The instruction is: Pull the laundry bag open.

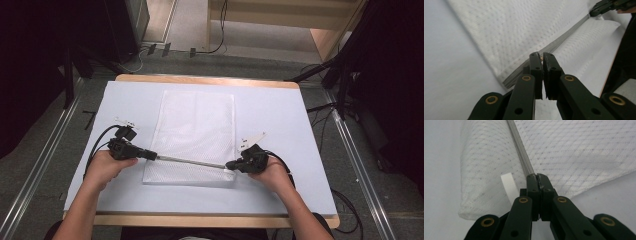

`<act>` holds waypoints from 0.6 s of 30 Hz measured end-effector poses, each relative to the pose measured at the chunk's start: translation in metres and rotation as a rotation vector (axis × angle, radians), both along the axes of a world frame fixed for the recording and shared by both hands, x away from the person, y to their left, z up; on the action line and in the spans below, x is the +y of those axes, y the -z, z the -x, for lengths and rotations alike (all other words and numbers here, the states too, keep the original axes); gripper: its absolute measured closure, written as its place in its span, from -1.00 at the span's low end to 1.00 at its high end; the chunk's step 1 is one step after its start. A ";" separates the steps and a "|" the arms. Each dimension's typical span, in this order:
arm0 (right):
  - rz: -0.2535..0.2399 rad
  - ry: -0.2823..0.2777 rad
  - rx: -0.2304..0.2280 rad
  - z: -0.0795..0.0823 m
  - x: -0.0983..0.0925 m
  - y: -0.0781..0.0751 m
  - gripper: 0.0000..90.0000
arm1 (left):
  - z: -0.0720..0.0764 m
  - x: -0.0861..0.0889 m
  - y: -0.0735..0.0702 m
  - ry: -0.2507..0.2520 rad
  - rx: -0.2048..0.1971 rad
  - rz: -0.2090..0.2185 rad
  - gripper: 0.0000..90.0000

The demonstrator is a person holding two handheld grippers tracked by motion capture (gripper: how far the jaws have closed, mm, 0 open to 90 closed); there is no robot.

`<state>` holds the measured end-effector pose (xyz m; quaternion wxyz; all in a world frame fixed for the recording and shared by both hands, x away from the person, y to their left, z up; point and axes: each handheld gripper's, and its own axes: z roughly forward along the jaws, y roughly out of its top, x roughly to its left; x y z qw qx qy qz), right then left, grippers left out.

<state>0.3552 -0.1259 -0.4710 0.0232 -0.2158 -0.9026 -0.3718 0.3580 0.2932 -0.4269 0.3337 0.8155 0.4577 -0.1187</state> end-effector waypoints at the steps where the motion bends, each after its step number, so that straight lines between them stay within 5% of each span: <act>1: 0.000 -0.001 0.001 0.000 0.000 0.000 1.00 | 0.002 0.002 0.001 -0.003 0.002 0.002 0.95; 6: -0.003 0.000 0.004 0.000 0.000 0.000 1.00 | 0.014 0.025 0.003 -0.041 0.006 -0.029 0.95; 9: -0.004 -0.001 0.002 0.000 0.000 0.000 1.00 | 0.018 0.039 0.009 -0.066 0.034 0.001 0.96; 12: -0.001 -0.003 -0.001 0.000 0.000 0.000 1.00 | 0.018 0.036 0.010 -0.062 0.028 -0.021 0.96; 18: -0.005 -0.002 0.002 -0.001 0.000 0.000 1.00 | 0.020 0.037 0.009 -0.042 0.003 0.000 0.94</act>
